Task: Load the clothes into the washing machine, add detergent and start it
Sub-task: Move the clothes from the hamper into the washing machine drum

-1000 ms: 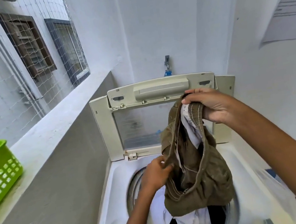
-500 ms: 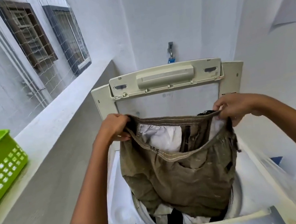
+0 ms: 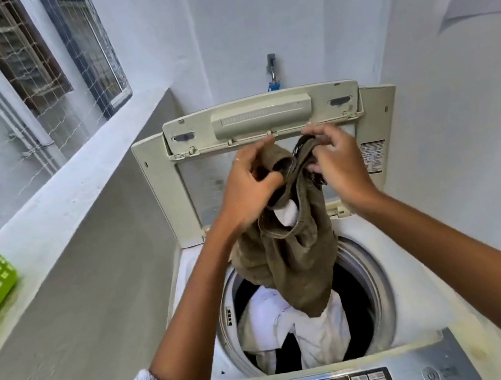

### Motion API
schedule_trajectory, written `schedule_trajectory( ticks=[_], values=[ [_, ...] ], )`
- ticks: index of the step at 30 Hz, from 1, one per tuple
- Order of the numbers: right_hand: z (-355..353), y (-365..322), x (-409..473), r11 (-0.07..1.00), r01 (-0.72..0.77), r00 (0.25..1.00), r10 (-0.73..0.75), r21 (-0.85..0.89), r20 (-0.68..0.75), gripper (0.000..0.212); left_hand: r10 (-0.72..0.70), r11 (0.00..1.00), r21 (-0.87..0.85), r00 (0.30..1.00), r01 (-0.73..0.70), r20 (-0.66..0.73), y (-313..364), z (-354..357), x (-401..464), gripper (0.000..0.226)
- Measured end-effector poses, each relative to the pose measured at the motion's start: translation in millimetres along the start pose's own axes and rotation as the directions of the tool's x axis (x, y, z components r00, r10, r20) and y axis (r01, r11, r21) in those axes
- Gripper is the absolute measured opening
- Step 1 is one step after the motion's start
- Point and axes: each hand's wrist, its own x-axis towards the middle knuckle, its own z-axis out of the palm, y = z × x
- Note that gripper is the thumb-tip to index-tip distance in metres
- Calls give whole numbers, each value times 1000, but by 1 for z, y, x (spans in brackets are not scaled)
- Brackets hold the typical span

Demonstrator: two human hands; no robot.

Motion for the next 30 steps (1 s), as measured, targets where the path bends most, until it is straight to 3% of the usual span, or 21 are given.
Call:
schedule_trajectory(
  ticks=[3,5,7,9,11,14,19,23,27,30],
  values=[
    [2,45,-11,954,80,997,-79,-290,15,34,-90,972,222,994,74,61,-41,15,-6,63],
    [-3,82,-19,864,62,976,52,-499,211,34,-283,903,372,949,215,137,-79,21,-13,67],
    [-11,118,-30,689,69,850,337,-721,404,38,-468,800,514,858,309,213,-120,24,-27,69],
    [-24,143,-43,480,121,711,569,-869,413,41,-604,711,602,754,365,256,-152,27,-44,69],
    [-35,159,-54,414,100,616,689,-905,383,45,-686,661,632,668,405,289,-181,30,-62,74],
    [-48,170,-65,437,-11,592,728,-899,347,45,-697,689,555,637,466,329,-204,37,-76,82],
    [-61,168,-77,647,-199,721,605,-736,337,35,-584,784,440,761,438,283,-175,66,-75,51],
    [-84,157,-93,803,-229,804,475,-551,358,33,-454,874,330,843,357,290,-151,105,-74,39],
    [-125,156,-105,856,-284,848,435,-432,304,31,-339,936,222,873,274,352,-126,152,-75,36],
    [-168,159,-105,868,-352,885,430,-351,176,32,-282,959,149,865,241,416,-111,194,-70,35]
  ],
)
